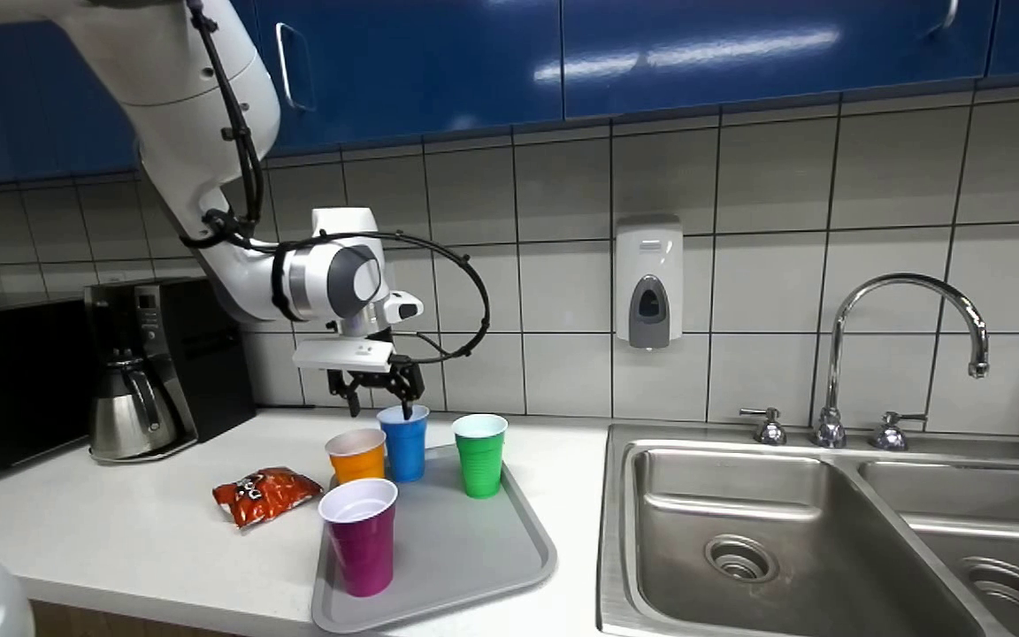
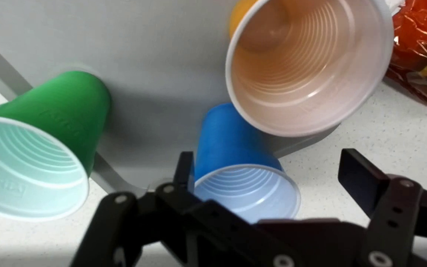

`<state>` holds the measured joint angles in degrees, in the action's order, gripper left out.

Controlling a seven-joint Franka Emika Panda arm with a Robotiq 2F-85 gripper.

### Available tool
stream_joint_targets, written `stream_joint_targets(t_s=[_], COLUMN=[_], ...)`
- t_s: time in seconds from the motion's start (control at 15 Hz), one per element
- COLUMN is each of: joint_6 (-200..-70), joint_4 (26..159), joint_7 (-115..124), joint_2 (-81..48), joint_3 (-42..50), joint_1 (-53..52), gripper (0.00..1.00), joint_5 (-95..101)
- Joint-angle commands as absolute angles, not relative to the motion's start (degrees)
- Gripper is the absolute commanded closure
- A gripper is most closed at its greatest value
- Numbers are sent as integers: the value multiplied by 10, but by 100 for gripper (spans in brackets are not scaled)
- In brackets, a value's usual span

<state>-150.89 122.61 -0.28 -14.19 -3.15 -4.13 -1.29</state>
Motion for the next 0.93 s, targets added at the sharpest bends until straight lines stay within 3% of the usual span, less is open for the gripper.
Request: stream_joint_targets(t_s=[0.0, 0.87], joint_6=[-1486, -1470], joint_4=[1225, 1277], joint_7=[-22, -30], joint_2=[-113, -30], joint_3=[-42, -44], joint_1=[-35, -38], gripper=[0, 0], joint_5=[-23, -26])
